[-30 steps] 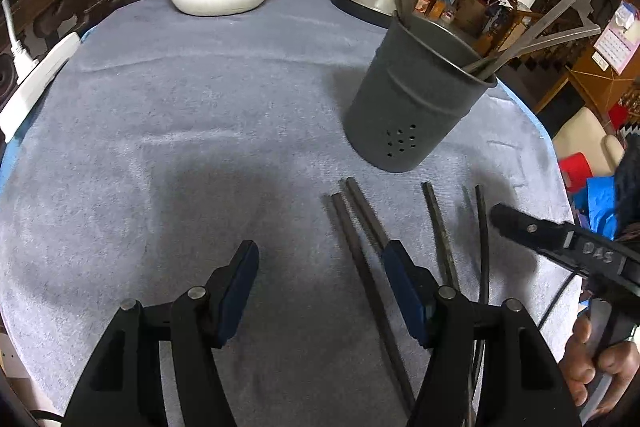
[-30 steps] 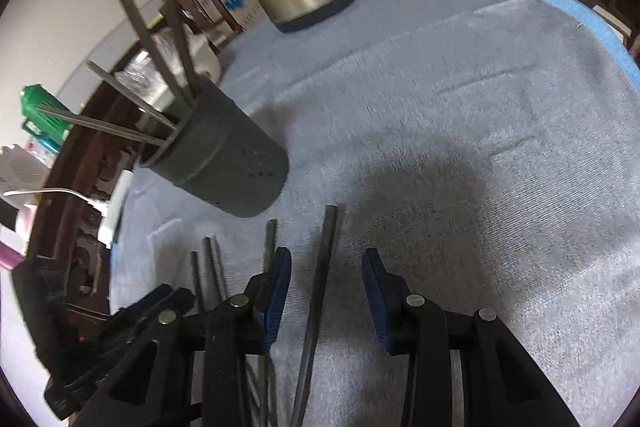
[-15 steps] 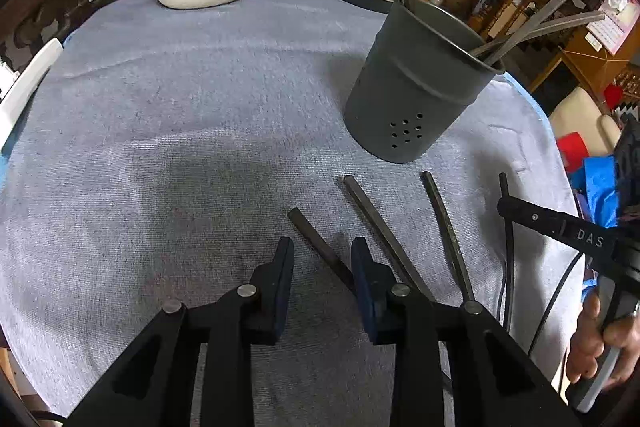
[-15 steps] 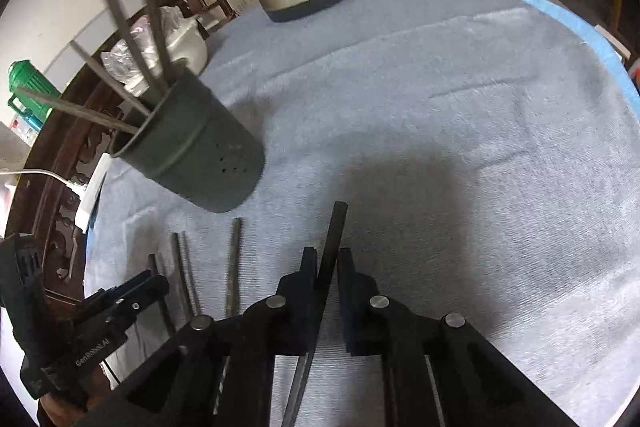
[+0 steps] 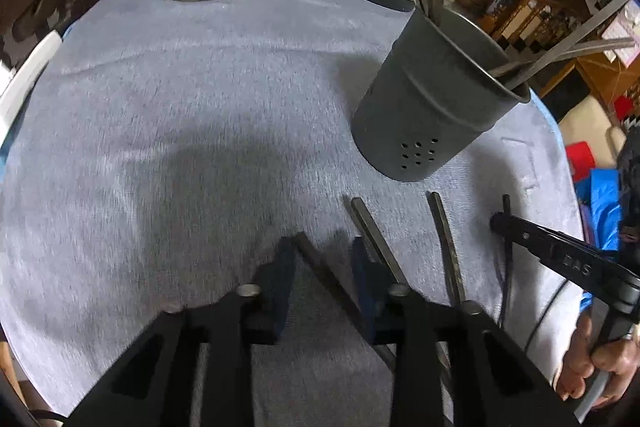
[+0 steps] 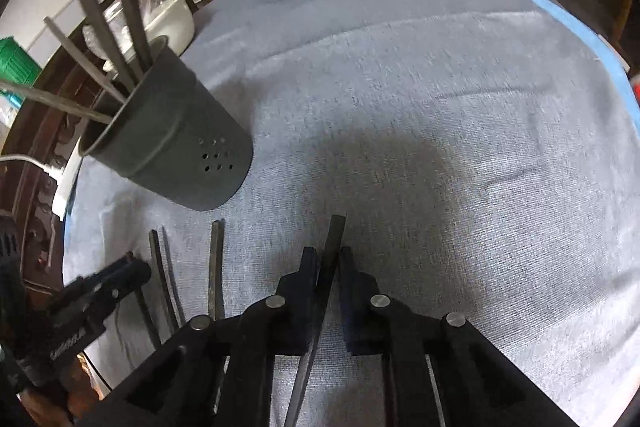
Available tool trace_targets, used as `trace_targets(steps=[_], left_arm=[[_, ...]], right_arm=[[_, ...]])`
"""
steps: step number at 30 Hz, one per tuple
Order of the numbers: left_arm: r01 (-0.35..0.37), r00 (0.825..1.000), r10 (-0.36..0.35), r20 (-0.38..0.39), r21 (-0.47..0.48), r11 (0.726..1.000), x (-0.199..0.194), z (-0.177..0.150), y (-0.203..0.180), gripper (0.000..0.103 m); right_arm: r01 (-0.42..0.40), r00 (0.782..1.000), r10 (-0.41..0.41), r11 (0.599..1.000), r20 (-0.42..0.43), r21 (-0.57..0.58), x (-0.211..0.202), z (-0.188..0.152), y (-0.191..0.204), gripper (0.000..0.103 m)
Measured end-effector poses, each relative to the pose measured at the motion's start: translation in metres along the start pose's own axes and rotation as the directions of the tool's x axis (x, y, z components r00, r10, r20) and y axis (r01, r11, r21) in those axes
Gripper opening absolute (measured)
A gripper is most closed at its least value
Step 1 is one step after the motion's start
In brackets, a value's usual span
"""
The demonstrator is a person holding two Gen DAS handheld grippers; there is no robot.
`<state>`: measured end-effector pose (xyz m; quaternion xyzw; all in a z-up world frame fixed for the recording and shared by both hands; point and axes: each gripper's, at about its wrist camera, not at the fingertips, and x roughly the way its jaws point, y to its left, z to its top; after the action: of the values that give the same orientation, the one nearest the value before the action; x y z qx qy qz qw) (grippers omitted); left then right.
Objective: Organize utensils
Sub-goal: 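Close the left gripper on a chopstick while the right gripper grasps another, then lift both held chopsticks up over the holder cup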
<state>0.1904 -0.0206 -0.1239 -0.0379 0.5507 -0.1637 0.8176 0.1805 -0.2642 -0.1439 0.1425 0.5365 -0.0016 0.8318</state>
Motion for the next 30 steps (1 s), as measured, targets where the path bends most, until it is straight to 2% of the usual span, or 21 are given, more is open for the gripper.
trace_targets(steps=[4,6,10,13,16,19,20,21,22,24,25,26,29,30], left_arm=[[0.036,0.999,-0.036,0.010,-0.022,0.999,-0.002,0.001,0.004,0.010],[0.032,0.999,-0.031,0.041,-0.026,0.999,-0.008,0.000,0.006,0.007],[0.057,0.989,-0.050,0.137,-0.046,0.997,-0.038,-0.004,0.008,0.007],[0.070,0.976,-0.059,0.207,-0.047,0.996,-0.065,-0.004,0.008,0.007],[0.078,0.955,-0.063,0.289,-0.042,0.996,-0.095,-0.003,0.007,0.007],[0.075,0.920,-0.060,0.388,-0.024,0.997,-0.132,-0.005,0.000,0.007],[0.071,0.898,-0.058,0.436,-0.013,0.997,-0.148,-0.006,-0.004,0.007],[0.069,0.887,-0.057,0.458,-0.008,0.998,-0.156,-0.007,-0.006,0.007],[0.061,0.862,-0.054,0.503,0.004,0.998,-0.171,-0.009,-0.010,0.007],[0.049,0.832,-0.051,0.553,0.019,0.999,-0.190,-0.009,-0.013,0.007],[0.039,0.806,-0.048,0.590,0.029,0.999,-0.202,-0.012,-0.017,0.007],[0.035,0.795,-0.047,0.605,0.032,0.999,-0.203,-0.013,-0.018,0.007],[0.028,0.742,-0.051,0.669,0.046,0.999,-0.227,-0.017,-0.025,0.007],[0.032,0.731,-0.056,0.680,0.049,0.998,-0.230,-0.017,-0.025,0.007]], right_arm=[[-0.041,0.998,0.041,0.999,0.053,-0.006,-0.016,-0.005,0.000,0.011],[-0.076,0.992,0.078,0.997,0.104,-0.028,-0.033,-0.007,0.002,0.010],[-0.118,0.973,0.132,0.989,0.188,-0.088,-0.065,-0.012,0.012,0.009],[-0.151,0.947,0.185,0.978,0.262,-0.144,-0.091,-0.017,0.023,0.008],[-0.166,0.915,0.228,0.965,0.333,-0.204,-0.119,-0.027,0.035,0.008],[-0.179,0.876,0.270,0.952,0.400,-0.249,-0.146,-0.035,0.046,0.007],[-0.181,0.863,0.281,0.948,0.420,-0.262,-0.153,-0.037,0.049,0.007],[-0.183,0.843,0.297,0.942,0.448,-0.280,-0.163,-0.039,0.053,0.007],[-0.183,0.830,0.307,0.939,0.466,-0.292,-0.168,-0.040,0.056,0.007],[-0.173,0.794,0.325,0.931,0.513,-0.321,-0.183,-0.045,0.062,0.008],[-0.163,0.782,0.326,0.930,0.532,-0.330,-0.188,-0.046,0.062,0.008],[-0.151,0.768,0.326,0.928,0.551,-0.340,-0.193,-0.047,0.066,0.008],[-0.135,0.737,0.334,0.925,0.588,-0.356,-0.202,-0.047,0.075,0.008],[-0.133,0.725,0.338,0.923,0.599,-0.360,-0.207,-0.048,0.078,0.008]])
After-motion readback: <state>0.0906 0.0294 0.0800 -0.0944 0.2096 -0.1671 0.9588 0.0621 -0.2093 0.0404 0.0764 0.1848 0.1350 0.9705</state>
